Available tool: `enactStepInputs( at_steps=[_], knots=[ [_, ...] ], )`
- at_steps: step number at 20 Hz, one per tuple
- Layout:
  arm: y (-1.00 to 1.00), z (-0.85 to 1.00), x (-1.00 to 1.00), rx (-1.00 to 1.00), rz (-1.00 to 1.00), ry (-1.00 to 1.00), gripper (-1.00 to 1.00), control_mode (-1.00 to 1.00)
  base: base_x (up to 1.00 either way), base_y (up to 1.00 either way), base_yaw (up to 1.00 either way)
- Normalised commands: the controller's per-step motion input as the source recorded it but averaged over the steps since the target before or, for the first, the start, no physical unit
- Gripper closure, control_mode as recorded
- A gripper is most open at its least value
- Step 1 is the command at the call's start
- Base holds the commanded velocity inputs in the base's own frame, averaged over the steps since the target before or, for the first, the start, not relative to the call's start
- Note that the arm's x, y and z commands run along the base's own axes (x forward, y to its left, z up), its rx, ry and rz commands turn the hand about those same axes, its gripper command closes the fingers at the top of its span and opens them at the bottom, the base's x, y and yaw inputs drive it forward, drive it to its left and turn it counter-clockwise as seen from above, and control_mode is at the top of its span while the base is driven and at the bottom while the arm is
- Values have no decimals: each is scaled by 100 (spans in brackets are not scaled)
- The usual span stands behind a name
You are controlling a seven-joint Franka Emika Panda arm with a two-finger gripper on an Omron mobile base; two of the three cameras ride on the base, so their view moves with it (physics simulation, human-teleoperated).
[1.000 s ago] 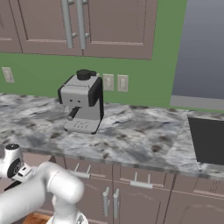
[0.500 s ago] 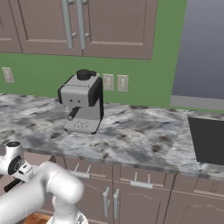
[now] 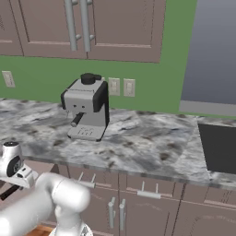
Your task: Take the pizza cutter from the drawer on the left and place it on the dining counter for cutting.
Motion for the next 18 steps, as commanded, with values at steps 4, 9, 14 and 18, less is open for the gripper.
enactStepInputs(
  at_steps=[4,9,14,18],
  knots=[
    [-14,65,-51,0,4,-11,100,-100,0,0,0],
    [0,82,-36,0,7,-19,100,-100,0,0,0],
    [-23,95,-1,0,6,-3,100,-100,0,0,0],
    [-37,98,23,2,0,0,100,-100,0,0,0]
  ],
)
